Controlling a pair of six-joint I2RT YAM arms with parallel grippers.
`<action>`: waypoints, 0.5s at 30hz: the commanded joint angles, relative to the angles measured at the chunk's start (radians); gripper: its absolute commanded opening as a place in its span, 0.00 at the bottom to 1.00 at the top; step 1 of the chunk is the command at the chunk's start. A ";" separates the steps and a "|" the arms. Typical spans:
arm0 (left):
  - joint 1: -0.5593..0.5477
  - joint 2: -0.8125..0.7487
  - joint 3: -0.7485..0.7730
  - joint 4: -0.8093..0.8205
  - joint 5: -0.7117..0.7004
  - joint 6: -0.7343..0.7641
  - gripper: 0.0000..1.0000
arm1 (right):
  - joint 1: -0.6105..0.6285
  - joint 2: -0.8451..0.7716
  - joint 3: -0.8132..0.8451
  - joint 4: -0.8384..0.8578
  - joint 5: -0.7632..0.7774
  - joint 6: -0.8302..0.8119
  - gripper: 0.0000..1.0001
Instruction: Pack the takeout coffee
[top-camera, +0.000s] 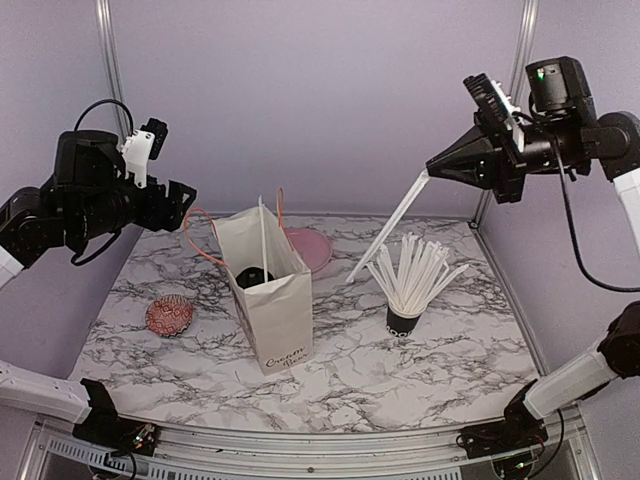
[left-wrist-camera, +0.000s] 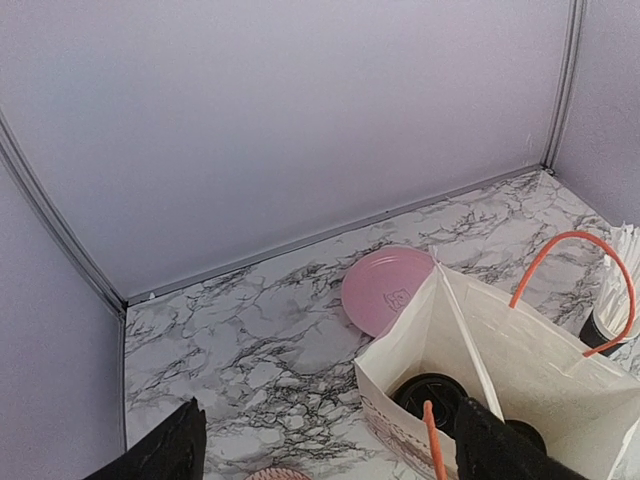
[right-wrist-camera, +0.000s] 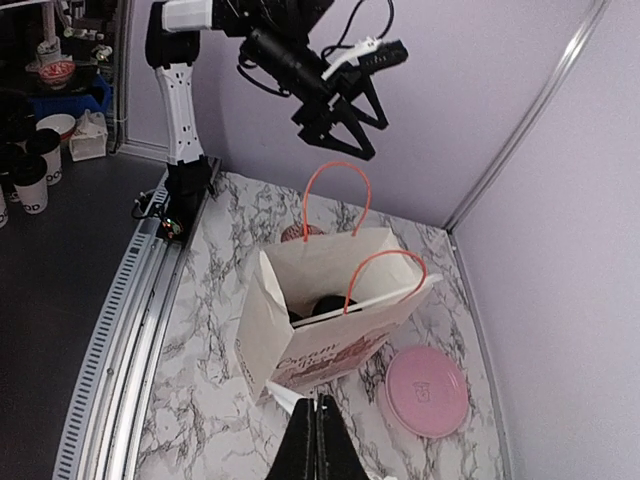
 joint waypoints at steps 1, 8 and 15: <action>0.004 0.005 0.040 -0.015 0.008 -0.026 0.86 | -0.002 0.101 0.145 -0.087 -0.253 -0.044 0.00; 0.004 -0.015 0.027 -0.016 -0.004 -0.043 0.86 | 0.101 0.244 0.274 -0.017 -0.299 0.028 0.00; 0.004 -0.005 0.020 -0.015 -0.018 -0.032 0.87 | 0.181 0.334 0.328 0.165 -0.255 0.164 0.00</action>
